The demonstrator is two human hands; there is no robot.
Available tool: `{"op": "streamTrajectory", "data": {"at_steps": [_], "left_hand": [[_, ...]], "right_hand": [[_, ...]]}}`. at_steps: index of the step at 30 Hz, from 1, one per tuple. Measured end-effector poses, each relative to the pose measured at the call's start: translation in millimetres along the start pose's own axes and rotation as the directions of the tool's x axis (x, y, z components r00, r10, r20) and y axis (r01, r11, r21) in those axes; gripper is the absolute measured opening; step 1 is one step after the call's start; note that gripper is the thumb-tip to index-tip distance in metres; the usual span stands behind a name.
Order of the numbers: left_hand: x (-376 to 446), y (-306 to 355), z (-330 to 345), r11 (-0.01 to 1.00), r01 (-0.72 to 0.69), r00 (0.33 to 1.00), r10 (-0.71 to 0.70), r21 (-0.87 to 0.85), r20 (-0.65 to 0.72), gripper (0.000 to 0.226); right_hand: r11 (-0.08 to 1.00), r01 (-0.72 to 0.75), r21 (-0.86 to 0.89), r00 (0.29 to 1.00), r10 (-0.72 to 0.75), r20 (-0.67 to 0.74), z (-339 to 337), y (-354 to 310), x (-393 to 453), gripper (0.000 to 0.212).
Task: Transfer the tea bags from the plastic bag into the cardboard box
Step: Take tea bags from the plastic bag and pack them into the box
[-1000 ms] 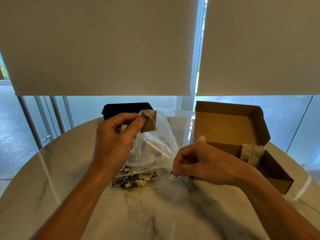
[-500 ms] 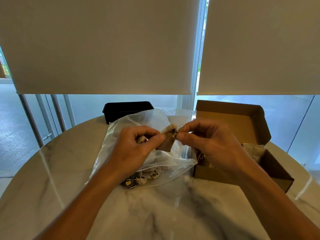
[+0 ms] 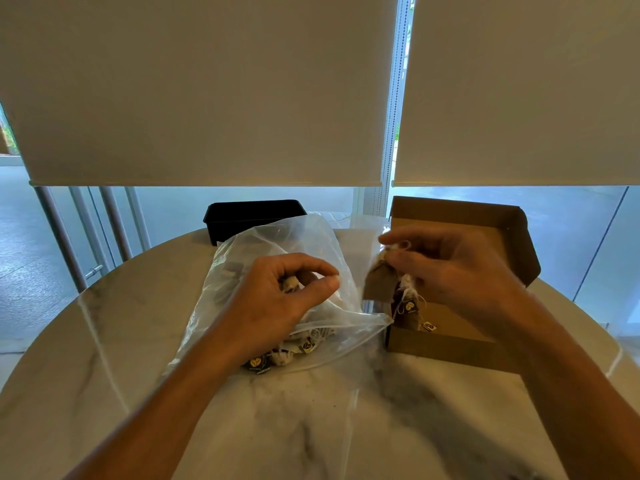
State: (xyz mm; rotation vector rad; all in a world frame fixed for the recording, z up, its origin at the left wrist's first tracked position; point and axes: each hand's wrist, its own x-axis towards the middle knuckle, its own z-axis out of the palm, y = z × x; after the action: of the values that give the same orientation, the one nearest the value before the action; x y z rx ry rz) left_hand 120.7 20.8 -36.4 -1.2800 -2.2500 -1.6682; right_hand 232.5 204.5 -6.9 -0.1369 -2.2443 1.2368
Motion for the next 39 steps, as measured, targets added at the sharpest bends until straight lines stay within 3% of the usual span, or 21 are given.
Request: {"op": "streamTrajectory", "data": {"at_steps": [3, 10, 21, 29, 34, 39], "left_hand": [[1.9, -1.3, -2.9, 0.998, 0.029, 0.999, -0.03, -0.05, -0.027, 0.008], [4.1, -4.5, -4.9, 0.994, 0.067, 0.997, -0.071, -0.087, -0.042, 0.007], [4.2, -10.2, -5.1, 0.998, 0.047, 0.998, -0.048, -0.033, -0.039, 0.006], [4.9, -11.1, -6.3, 0.998, 0.041, 0.998, -0.043, -0.041, -0.047, 0.006], [4.9, -12.2, -7.0, 0.999, 0.037, 0.998, -0.038, -0.037, -0.048, 0.008], [5.1, -11.7, -6.7, 0.999, 0.033, 0.998, -0.034, -0.04, -0.046, 0.008]], "right_hand": [[0.999, -0.036, -0.027, 0.997, 0.035, -0.063, -21.7, 6.2, 1.2, 0.016], [0.965, -0.098, -0.243, 0.994, 0.104, 0.014, -38.6, 29.2, 5.1, 0.018], [0.932, -0.19, -0.309, 0.955, 0.248, 0.162, -20.5, 58.3, 12.6, 0.019], [0.921, -0.181, -0.344, 0.958, 0.245, 0.15, -18.6, 63.0, 13.2, 0.017], [0.949, -0.243, -0.202, 0.954, 0.271, 0.128, -24.0, 61.1, 11.5, 0.016], [0.939, -0.332, -0.086, 0.943, 0.33, -0.043, -31.5, 66.1, 15.0, 0.018]]}}
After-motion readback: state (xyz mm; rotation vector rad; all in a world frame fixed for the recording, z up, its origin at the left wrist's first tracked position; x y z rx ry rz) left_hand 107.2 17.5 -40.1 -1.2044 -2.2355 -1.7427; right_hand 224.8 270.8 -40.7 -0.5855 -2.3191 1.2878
